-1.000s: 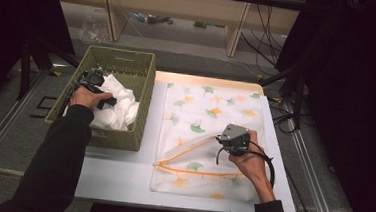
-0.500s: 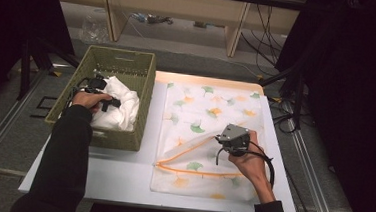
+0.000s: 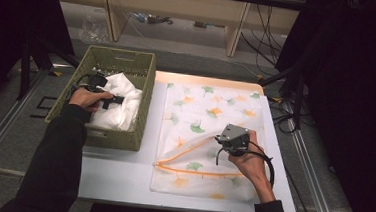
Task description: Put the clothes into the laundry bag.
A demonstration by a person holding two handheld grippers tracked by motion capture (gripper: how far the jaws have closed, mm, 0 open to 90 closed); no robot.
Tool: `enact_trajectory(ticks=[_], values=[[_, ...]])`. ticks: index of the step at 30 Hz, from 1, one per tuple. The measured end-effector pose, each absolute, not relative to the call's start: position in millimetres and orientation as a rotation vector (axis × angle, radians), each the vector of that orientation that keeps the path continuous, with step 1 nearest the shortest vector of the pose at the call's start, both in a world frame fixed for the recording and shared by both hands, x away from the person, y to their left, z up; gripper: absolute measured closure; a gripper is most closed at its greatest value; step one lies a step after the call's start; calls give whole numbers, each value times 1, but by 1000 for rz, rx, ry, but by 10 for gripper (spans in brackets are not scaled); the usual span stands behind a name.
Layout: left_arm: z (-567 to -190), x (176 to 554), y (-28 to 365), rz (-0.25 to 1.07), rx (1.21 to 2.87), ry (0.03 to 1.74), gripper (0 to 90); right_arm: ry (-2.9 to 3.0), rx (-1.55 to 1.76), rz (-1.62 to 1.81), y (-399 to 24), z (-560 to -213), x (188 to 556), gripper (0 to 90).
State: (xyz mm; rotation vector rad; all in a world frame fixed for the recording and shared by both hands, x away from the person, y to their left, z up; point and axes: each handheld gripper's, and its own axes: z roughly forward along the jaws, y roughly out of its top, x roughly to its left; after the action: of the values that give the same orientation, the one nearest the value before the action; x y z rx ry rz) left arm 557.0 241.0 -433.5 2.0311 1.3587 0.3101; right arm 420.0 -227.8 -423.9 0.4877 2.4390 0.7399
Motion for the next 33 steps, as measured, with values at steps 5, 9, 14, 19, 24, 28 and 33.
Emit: enact_trajectory(ticks=[5, 9, 14, 19, 24, 28, 33], values=[[-420, 551, 222, 292, 2179, 1355, 114, 2439, 488, 739, -228, -424, 419, 897], [-428, 548, 217, 196, 2214, 1276, 0, 2443, 478, 733, -227, -425, 420, 897], [-445, 550, 205, 383, 2363, 1245, 0, 2435, 496, 727, -225, -425, 419, 896], [-448, 556, 207, 364, 2335, 1313, 0, 2431, 491, 721, -226, -424, 417, 896], [-449, 555, 210, 290, 2310, 1318, 202, 2432, 517, 725, -226, -424, 415, 897], [-445, 555, 221, 272, 2277, 1319, 347, 2432, 512, 722, -225, -424, 416, 897], [-446, 554, 219, 295, 2240, 1361, 336, 2429, 509, 727, -225, -424, 417, 897]])
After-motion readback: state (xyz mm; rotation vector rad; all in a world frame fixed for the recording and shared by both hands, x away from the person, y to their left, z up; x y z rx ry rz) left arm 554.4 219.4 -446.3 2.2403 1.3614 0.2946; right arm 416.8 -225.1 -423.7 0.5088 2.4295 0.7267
